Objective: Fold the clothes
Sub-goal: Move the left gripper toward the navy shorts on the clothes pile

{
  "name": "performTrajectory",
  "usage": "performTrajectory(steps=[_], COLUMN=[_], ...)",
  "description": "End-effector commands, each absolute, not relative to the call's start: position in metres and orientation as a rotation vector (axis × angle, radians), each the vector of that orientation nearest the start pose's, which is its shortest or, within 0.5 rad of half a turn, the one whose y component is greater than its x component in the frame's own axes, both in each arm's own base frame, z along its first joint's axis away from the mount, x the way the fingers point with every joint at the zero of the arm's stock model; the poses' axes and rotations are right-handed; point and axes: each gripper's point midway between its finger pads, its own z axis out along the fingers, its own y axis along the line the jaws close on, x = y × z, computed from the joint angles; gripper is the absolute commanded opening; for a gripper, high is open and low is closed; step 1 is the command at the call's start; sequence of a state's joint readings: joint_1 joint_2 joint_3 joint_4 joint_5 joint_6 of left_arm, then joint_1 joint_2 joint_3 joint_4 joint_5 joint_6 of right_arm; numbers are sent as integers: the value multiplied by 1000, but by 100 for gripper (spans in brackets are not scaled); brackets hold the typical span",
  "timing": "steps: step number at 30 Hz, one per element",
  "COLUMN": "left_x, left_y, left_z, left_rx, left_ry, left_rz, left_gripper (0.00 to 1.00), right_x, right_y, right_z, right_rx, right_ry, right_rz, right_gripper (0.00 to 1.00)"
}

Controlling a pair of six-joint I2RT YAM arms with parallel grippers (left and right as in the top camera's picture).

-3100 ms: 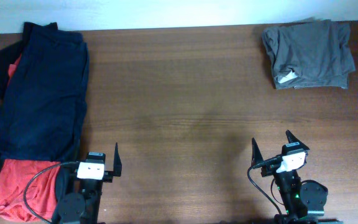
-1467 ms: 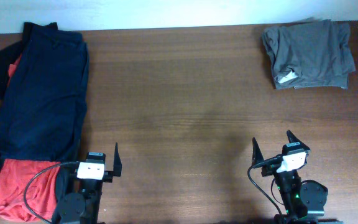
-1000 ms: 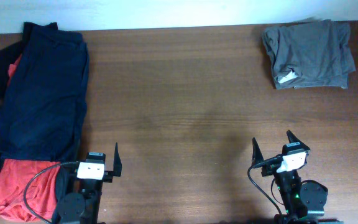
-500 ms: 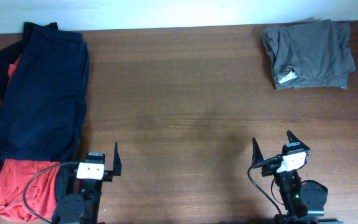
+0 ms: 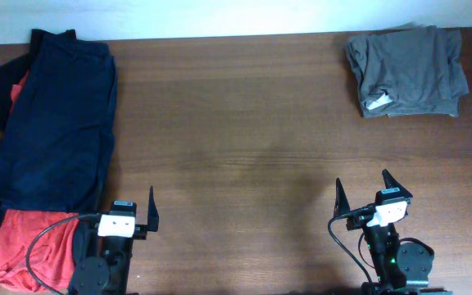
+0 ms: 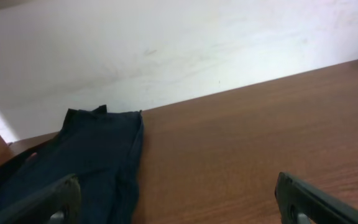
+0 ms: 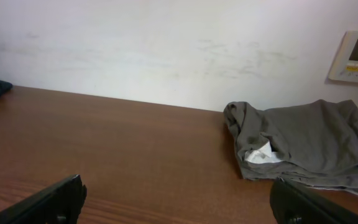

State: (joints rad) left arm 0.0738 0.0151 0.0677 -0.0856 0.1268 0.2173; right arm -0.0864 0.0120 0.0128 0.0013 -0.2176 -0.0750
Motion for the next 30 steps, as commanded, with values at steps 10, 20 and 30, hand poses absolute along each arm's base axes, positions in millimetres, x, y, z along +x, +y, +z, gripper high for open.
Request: performTrajectory(steps=[10, 20, 30], left_x=[260, 321, 343], left_y=[-18, -56, -56], left_z=[270, 296, 279], left_rx=[268, 433, 424], left_ry=[1649, 1850, 1963], left_rz=[17, -290, -344], left_gripper=[99, 99, 99], right_x=[228, 221, 260], right_y=[25, 27, 28], right_z=[238, 257, 264], right_rx=[-100, -87, -50], right_ry=[1497, 1625, 1949], right_rz=[180, 204, 283], right_gripper=[99, 99, 99])
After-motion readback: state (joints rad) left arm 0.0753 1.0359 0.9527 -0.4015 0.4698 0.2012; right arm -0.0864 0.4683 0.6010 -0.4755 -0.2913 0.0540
